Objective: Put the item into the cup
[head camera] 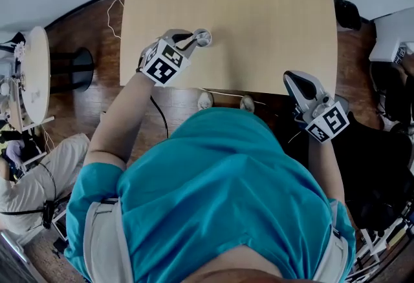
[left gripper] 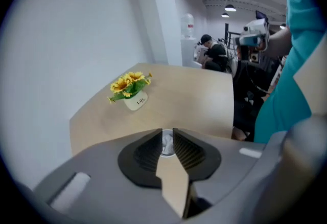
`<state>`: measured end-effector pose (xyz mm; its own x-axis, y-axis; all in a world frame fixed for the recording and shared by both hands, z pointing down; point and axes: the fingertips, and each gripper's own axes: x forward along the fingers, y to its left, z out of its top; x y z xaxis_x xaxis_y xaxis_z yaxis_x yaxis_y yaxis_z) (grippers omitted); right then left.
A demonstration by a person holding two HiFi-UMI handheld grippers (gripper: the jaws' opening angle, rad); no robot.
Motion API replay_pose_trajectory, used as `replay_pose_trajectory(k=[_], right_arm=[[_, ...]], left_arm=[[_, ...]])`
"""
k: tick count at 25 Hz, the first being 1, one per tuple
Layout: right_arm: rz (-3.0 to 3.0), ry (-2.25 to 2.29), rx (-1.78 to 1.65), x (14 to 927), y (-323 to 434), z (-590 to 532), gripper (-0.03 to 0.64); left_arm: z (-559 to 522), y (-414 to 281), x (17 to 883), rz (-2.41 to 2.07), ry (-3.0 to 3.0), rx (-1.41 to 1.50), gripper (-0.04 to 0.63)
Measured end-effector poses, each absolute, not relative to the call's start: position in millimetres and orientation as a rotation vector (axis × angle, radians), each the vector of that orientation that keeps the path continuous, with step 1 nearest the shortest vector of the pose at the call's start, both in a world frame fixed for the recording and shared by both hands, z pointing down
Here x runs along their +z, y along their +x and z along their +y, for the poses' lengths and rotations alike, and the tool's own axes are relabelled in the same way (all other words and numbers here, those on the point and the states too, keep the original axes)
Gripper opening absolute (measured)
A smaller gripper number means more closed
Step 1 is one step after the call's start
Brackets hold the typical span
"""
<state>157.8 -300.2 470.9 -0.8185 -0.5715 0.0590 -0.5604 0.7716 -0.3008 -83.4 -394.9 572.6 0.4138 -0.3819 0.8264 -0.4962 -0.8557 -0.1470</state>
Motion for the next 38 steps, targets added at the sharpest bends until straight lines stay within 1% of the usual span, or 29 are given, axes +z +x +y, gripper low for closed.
replay_pose_trajectory(k=[6,10,14,23,28,33,38], right_arm=[[2.934,-0.822,-0.425,455,164,-293,0.000],[2.936,-0.788,-0.383,440,151,-286,0.000],[2.945,-0.776,-0.331,419,117,-261,0.000],[2.953,-0.862,-0.284,376,13,-180,0.000],[2.945,-0.910,-0.275,354,-11,-130,0.000],[2.931,-0.931,-0.221,341,7,-88,0.000],[2.957,-0.916,-0.156,343,49,-27,0.000]], left_arm=[[-342,-83,480,-1.049,2.641,0.990,0.067],[-308,-86,436,-1.120,2.711,0.795,0.055],[-266,-112,407,-1.147,2.801,0.700,0.048],[-141,-209,370,-1.082,2.949,0.538,0.026],[-95,-244,371,-1.064,2.940,0.444,0.022],[-59,-233,362,-1.082,2.982,0.417,0.020],[-14,-189,358,-1.096,2.927,0.318,0.015]])
